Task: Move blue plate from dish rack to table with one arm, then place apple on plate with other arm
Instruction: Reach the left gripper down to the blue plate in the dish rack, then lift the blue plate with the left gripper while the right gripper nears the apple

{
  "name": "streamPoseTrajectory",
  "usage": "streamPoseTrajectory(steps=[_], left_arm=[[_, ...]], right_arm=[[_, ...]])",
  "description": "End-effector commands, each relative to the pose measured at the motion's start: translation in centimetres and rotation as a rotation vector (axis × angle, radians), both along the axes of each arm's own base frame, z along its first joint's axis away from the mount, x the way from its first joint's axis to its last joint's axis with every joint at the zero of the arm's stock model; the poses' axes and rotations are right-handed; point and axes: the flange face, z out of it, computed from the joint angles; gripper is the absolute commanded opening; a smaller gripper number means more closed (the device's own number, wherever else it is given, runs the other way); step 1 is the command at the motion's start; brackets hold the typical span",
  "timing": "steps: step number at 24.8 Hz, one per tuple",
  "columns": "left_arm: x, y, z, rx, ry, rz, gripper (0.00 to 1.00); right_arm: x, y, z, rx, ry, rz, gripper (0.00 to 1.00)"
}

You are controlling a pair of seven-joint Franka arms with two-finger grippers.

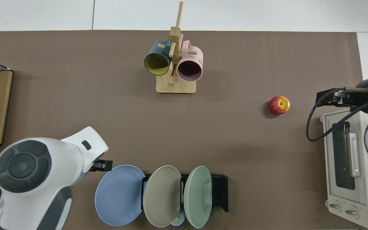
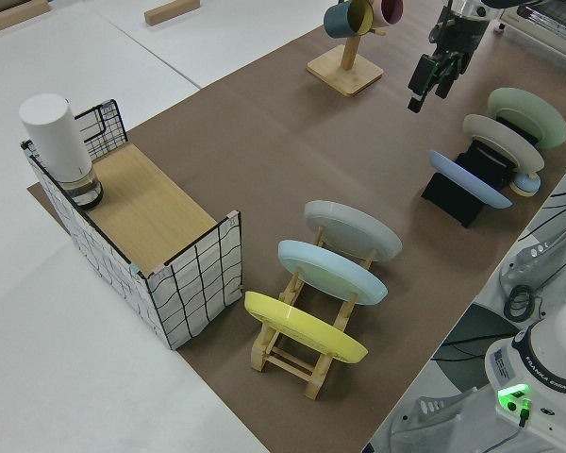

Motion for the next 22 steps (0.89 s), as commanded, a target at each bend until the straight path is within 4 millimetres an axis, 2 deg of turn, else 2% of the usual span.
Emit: streamPoseTrajectory(steps=[1,8,11,16,18,20,22], left_arm=[[-3.6,-0.7,-3.7,0.064,-0.034,-0.005,1.00],[-4.8,-0.6,-6.0,0.082,0.020,-0.065,1.00],[-5.8,-1.7,-8.3,0.098,0.045,-0.102,1.00],[-5.8,-1.7,-8.6,0.099,0.055,-0.110,1.00],[-6.1,-1.6,-9.1,0.106,0.078,-0.118,0.98],[-6.2,-1.6,-9.3,0.104,0.085,-0.117,0.84],[-6.4,-1.6,-9.5,0.112,0.103,-0.116,0.46]], right_arm=[[0.0,0.0,0.2,0.002,-0.004,-0.006,1.00],[0.4,-0.1,-0.3,0.002,-0.014,-0.003,1.00],[1.3,0.4,-1.9,0.001,-0.043,0.005,1.00],[3.8,0.7,-5.8,-0.011,-0.036,0.011,1.00],[4.8,1.9,-7.9,-0.015,-0.024,0.027,1.00],[5.7,2.6,-9.6,-0.014,-0.032,0.038,1.00],[6.5,2.7,-11.6,-0.019,-0.023,0.040,1.00]])
